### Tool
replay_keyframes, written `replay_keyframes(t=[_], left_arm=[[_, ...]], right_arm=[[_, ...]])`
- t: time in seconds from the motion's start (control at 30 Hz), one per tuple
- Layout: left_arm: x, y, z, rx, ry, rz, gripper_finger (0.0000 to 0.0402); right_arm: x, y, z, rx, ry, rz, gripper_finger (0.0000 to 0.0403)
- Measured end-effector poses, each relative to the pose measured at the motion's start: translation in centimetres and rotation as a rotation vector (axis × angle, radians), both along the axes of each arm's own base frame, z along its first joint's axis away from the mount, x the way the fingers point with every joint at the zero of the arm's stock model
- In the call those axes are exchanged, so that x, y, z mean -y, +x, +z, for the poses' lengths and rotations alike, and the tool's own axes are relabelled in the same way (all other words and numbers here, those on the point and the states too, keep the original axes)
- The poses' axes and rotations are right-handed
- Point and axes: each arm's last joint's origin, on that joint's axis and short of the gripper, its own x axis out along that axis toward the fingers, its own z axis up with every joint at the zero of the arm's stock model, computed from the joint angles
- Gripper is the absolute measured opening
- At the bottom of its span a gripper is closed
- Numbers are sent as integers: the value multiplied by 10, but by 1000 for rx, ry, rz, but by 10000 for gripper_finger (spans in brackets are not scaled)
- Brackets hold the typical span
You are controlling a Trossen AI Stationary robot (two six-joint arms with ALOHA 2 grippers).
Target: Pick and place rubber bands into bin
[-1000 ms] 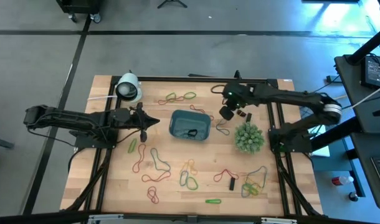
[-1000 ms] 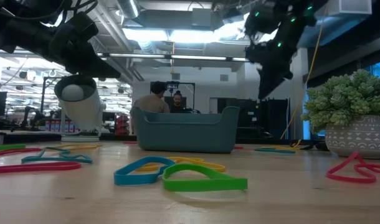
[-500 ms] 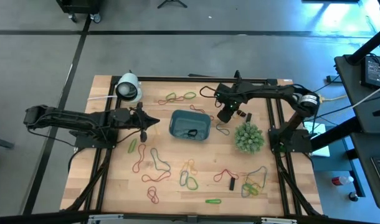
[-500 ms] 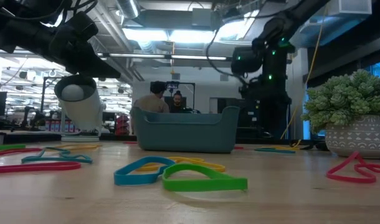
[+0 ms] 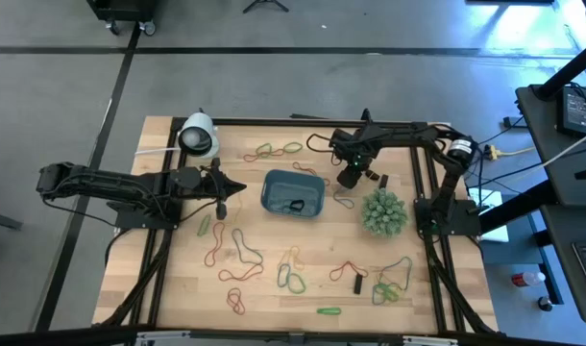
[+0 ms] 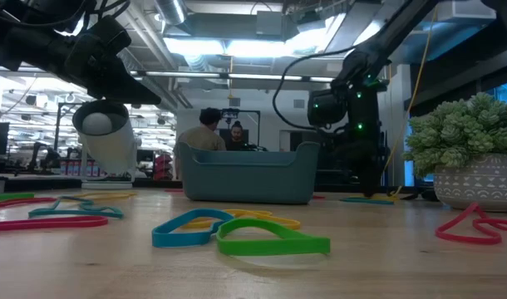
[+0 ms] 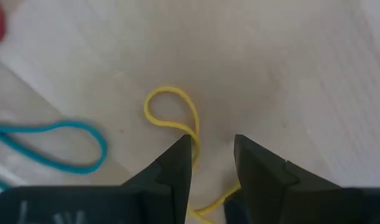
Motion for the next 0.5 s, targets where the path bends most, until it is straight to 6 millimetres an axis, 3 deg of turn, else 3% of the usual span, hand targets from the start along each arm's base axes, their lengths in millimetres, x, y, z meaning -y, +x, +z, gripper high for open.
replay_keyframes(t=[0.2, 0.5], left_arm=[[0, 0, 0, 1, -7, 2, 2], [0, 0, 0, 1, -8, 3, 2]], right_arm=[[3, 1, -7, -11, 15, -8, 107], [2, 1, -9, 3, 53, 5, 8]])
